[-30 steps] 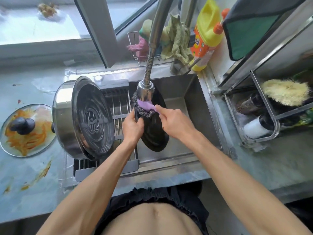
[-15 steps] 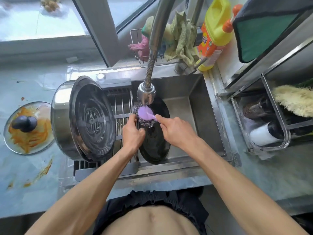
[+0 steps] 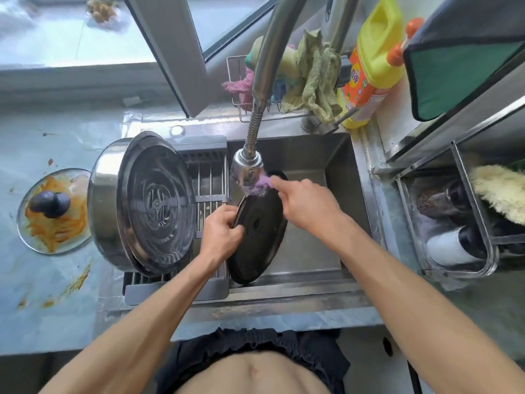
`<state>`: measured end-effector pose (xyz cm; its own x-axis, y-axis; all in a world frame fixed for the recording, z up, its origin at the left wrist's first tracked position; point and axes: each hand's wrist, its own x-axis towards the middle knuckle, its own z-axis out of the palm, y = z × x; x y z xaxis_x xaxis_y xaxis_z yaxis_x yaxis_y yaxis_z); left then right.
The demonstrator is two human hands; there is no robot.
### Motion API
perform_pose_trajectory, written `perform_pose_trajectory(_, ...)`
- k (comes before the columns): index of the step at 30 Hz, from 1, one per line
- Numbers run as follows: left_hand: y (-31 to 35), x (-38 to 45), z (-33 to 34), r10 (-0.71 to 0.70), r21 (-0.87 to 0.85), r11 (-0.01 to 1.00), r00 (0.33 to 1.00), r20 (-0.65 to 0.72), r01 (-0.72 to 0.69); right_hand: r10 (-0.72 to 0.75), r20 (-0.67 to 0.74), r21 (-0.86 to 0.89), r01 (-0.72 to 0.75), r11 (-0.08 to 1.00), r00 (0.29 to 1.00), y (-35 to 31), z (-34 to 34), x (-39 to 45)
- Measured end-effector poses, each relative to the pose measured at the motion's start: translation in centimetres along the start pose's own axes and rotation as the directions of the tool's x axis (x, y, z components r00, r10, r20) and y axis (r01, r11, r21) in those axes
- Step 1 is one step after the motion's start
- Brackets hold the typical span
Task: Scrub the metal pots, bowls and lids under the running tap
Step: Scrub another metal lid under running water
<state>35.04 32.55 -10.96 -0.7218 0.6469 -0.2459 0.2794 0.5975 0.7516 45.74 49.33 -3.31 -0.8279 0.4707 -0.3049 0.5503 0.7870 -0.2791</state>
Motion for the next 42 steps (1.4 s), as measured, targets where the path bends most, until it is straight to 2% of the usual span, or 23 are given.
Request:
perform_pose_trajectory(2,0.9,-0.1,-0.5,-0.031,-0.014,0.999,0.997,0.065,0.032,0.056,-0.015,0.015,-0.056,0.998,0.998,1.0,-0.2,0.7)
perform_pose_trajectory(4,1.8,0.8,-0.5,-0.093,0.074,0.994,0.988,0.12,0.084,0.016,-0.004,0.009,-0.016,1.0,1.0,0.2,0.1,0.4)
perform_pose_trajectory(6,2.2,2.0,-0.2,-0.123,0.173,0.98,0.985,0.122,0.101,-0.069,0.015,0.002,0.068,0.998,0.998,-0.8,0.9,-0.5)
perform_pose_trajectory(8,2.1,1.9,-0.2,-0.157,0.127,0.981,0.984,0.085,0.146,-0.08,0.013,0.027,0.079,0.996,0.997,-0.5,1.3,-0.2)
perform_pose_trajectory(12,1.6,-0.4,0.3,-0.119,-0.036,0.992,0.991,0.064,0.122,0.102,-0.005,0.144,-0.1,0.984,0.995,2.5,1.7,1.7)
perform_pose_trajectory(14,1.7,-0.3,0.7,-0.126,-0.042,0.991,0.992,-0.002,0.125,0.089,-0.012,0.151,-0.086,0.985,0.996,2.3,2.0,1.3)
perform_pose_trajectory(17,1.9,1.3,1.2,-0.166,0.016,0.985,0.979,-0.115,0.169,-0.02,0.016,0.155,0.017,0.988,1.0,0.8,2.2,0.5)
perform_pose_trajectory(20,1.5,1.5,1.1,-0.131,0.137,0.98,0.988,-0.087,0.142,-0.017,0.041,0.124,0.012,0.992,0.999,1.1,1.9,1.6)
perform_pose_trajectory(24,1.9,-1.0,0.2,-0.05,0.078,0.996,0.998,-0.045,0.053,0.079,0.026,0.163,-0.082,0.983,0.997,2.3,1.4,2.4)
perform_pose_trajectory(29,2.6,3.0,0.0,-0.25,0.112,0.96,0.966,-0.066,0.256,-0.08,0.1,0.115,0.069,0.991,0.992,-0.8,1.6,1.1)
perform_pose_trajectory(33,2.2,1.3,0.0,-0.2,0.158,0.966,0.979,-0.045,0.205,0.037,0.081,0.139,-0.048,0.989,0.996,0.8,1.9,2.2)
perform_pose_trajectory(36,2.3,-0.3,-0.3,-0.152,0.109,0.982,0.988,-0.025,0.154,0.109,0.069,0.168,-0.119,0.979,0.992,2.0,1.9,2.2)
perform_pose_trajectory(40,2.4,2.9,0.1,-0.25,0.215,0.945,0.968,-0.008,0.246,-0.033,0.067,0.155,0.022,0.988,0.997,-0.5,3.3,0.8)
perform_pose_trajectory(42,2.5,3.7,0.6,-0.264,0.174,0.951,0.964,0.024,0.256,-0.036,0.091,0.128,0.024,0.991,0.995,-0.4,4.1,0.9)
